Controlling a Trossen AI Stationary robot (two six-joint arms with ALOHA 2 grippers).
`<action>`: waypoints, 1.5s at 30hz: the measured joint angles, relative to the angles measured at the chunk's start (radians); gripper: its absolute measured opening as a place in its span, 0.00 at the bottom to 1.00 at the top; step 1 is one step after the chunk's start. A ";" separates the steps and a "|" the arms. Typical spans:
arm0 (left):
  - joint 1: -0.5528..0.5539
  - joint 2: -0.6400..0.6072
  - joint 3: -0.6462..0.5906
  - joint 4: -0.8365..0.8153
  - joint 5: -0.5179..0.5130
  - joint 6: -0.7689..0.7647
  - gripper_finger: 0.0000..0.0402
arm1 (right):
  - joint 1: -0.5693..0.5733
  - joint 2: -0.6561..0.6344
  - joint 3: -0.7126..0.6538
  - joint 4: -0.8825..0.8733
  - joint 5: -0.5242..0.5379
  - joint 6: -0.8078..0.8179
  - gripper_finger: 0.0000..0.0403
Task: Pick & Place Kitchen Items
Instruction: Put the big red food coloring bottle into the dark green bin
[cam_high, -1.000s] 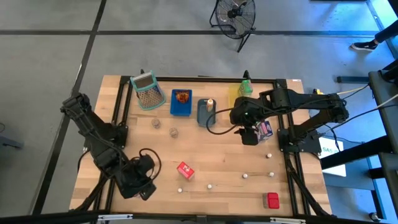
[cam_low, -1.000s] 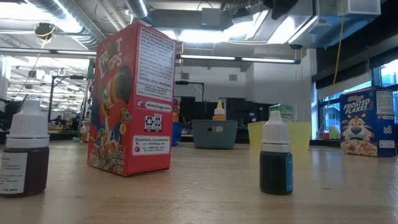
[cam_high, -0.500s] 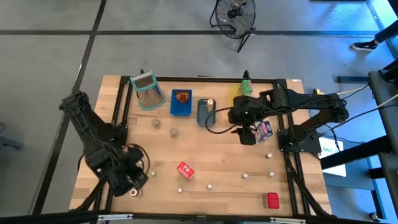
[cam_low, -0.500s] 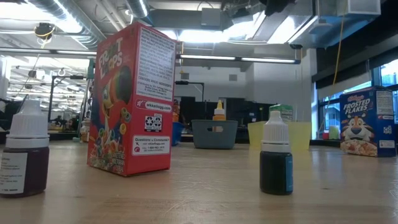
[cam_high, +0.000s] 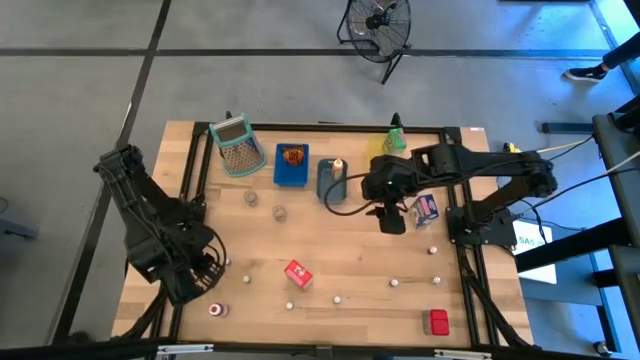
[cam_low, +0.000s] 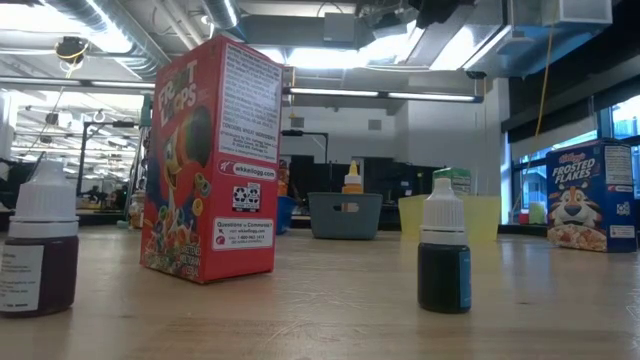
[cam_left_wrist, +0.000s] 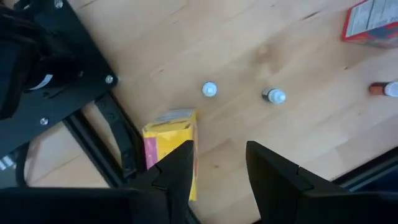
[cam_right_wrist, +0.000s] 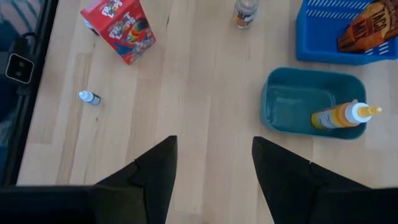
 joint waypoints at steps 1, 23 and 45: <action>0.000 0.000 0.000 0.008 -0.009 0.000 0.36 | 0.000 0.002 0.000 -0.005 0.000 0.004 0.52; -0.014 0.001 0.000 0.063 -0.115 -0.016 0.47 | 0.000 0.013 0.000 0.003 0.000 -0.023 0.52; -0.015 0.007 0.000 0.194 -0.072 -0.008 0.71 | 0.000 0.013 0.000 0.006 0.000 -0.054 0.52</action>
